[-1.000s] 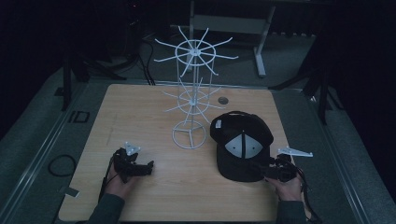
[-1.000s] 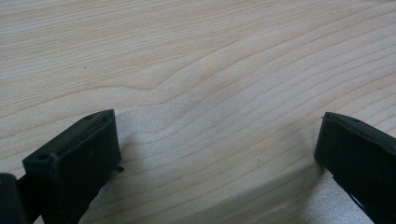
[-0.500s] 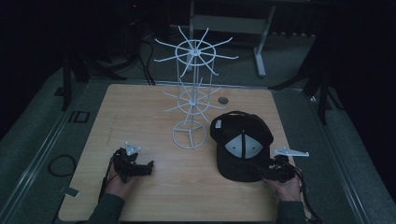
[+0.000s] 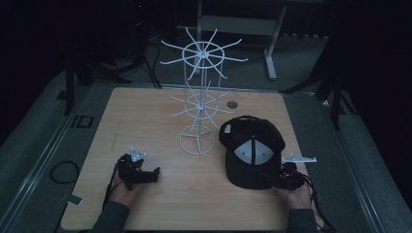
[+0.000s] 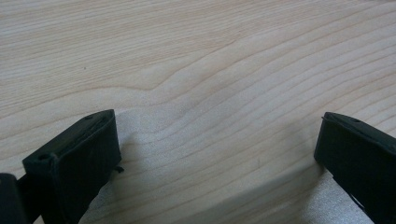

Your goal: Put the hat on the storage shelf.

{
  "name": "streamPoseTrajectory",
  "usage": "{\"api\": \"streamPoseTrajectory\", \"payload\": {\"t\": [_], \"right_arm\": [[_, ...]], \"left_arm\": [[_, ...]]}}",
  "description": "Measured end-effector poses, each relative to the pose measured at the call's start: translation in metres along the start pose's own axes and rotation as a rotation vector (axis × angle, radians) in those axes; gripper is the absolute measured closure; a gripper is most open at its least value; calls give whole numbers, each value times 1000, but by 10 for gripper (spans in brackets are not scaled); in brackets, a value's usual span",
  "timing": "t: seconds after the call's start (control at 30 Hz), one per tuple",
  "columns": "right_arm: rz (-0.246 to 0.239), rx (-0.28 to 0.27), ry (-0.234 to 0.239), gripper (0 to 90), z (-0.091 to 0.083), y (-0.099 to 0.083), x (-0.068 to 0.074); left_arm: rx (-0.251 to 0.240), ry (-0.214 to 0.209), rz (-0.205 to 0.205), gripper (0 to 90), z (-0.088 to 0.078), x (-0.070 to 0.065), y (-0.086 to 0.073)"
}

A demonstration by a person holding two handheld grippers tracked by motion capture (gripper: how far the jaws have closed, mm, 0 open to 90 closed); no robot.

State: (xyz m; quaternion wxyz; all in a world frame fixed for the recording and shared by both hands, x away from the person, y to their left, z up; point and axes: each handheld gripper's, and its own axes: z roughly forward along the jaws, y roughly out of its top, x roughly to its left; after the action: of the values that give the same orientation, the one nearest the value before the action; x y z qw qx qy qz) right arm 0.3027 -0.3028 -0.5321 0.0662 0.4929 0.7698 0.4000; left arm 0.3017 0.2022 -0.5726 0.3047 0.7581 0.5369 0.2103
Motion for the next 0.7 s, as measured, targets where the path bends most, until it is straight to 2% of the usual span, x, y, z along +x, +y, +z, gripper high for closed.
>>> {"api": "streamPoseTrajectory", "payload": {"t": [0.13,0.37,0.4,0.43,0.5,0.6,0.63,0.7], "right_arm": [[7,12,53,485,2,-1,-2],[15,42,94,523,7,-3,-2],[7,53,139,595,9,-3,-1],[3,55,159,627,10,-3,0],[2,51,193,675,12,-2,2],[5,43,214,715,12,-2,3],[11,27,235,749,12,-1,4],[24,11,240,765,12,0,3]], "left_arm": [[-1,0,-1,2,0,0,0],[0,0,1,2,0,0,0],[0,0,1,2,0,0,0],[0,0,0,1,0,0,0],[-1,0,0,2,0,0,0],[0,0,0,2,0,0,0],[0,0,0,2,0,0,0],[0,0,0,2,0,0,0]]}}
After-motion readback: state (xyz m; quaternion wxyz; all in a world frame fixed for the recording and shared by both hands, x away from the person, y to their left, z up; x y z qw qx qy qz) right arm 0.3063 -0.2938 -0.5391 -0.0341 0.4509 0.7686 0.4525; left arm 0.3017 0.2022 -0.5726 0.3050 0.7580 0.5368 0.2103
